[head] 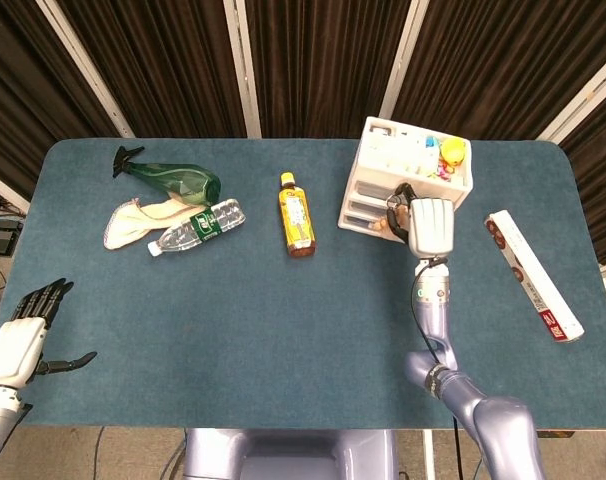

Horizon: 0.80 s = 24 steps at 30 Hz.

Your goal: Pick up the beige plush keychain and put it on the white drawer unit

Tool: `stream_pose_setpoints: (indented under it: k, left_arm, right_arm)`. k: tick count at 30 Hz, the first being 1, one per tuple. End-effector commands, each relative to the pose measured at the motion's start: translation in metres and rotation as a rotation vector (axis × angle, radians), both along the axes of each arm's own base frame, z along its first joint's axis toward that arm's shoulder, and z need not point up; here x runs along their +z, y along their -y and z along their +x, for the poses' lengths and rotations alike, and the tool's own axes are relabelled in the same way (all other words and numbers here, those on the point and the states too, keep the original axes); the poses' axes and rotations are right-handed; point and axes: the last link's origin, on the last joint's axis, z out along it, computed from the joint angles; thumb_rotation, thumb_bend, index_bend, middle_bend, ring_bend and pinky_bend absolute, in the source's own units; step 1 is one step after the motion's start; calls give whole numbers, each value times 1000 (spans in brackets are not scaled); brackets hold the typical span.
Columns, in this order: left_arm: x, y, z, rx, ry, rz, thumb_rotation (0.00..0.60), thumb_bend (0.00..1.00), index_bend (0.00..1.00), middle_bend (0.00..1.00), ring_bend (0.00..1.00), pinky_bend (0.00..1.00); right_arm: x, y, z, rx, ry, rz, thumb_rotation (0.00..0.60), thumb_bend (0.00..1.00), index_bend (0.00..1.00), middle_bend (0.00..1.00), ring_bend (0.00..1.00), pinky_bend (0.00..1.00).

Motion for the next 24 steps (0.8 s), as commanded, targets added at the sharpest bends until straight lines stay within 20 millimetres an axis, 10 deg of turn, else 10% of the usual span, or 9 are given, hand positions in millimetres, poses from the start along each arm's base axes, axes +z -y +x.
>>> stream_pose_setpoints:
  k: [1,24]
  left_arm:
    - [-1,0,1,-2,-1,-1,482,2,0,0,0,0]
    - [-1,1,1,-9,-2,-2,484,4,0,0,0,0]
  right_arm:
    - [-3,-1,0,2,-5,8,600,309,534,1000,1000,911]
    - [1,-12,4,49,41,-42,600,294,539,1000,1000,911]
